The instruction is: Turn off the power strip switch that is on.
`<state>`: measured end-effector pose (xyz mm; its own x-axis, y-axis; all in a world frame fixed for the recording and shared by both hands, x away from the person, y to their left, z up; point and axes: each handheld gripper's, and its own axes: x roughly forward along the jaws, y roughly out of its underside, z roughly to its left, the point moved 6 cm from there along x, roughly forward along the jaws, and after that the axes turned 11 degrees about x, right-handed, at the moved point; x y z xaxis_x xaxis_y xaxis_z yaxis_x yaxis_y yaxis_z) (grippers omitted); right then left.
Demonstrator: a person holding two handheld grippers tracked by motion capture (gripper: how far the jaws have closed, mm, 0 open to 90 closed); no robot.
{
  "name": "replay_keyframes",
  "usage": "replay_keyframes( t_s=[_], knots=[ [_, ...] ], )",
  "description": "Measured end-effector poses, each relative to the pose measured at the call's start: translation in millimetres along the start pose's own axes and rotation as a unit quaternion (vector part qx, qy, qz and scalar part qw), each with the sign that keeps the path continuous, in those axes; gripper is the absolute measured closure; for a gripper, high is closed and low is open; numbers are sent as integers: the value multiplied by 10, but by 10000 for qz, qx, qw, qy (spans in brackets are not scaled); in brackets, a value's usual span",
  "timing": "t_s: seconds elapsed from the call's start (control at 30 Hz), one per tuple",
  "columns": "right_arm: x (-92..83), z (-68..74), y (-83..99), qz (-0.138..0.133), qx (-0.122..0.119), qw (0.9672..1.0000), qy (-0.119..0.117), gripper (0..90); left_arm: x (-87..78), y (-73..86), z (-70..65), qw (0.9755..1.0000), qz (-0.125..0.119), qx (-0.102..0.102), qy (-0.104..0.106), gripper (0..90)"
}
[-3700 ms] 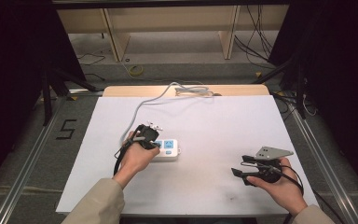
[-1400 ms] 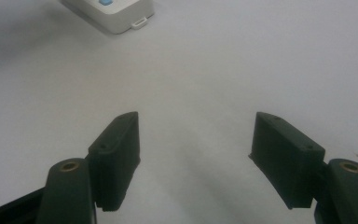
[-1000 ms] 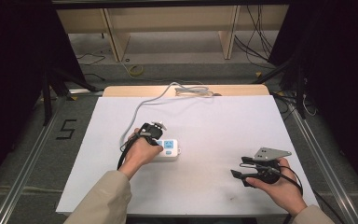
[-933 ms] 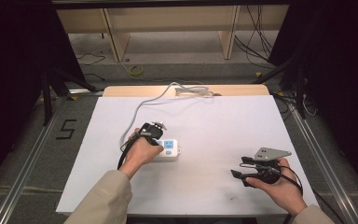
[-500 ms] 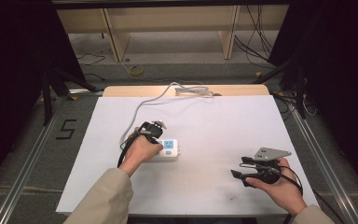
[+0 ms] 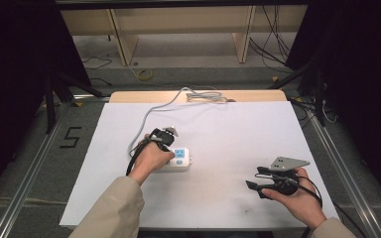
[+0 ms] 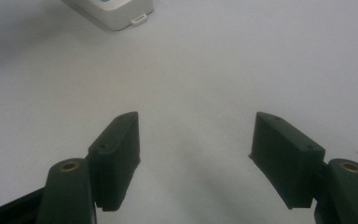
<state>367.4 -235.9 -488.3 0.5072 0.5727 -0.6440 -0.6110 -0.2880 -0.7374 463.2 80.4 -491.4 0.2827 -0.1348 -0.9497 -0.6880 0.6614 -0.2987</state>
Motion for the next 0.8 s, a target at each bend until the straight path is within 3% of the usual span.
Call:
replay_keyframes(
  t_s=[0.27, 0.8],
  knots=[
    [1, 3, 1, 4, 9, 10000, -2, 329, 2, -12, -21, 9999, 67, 89, -114, 900],
    [6, -6, 4, 23, -6, 10000, 5, 329, -2, 12, -5, 10000, -96, 3, -17, 900]
  ],
)
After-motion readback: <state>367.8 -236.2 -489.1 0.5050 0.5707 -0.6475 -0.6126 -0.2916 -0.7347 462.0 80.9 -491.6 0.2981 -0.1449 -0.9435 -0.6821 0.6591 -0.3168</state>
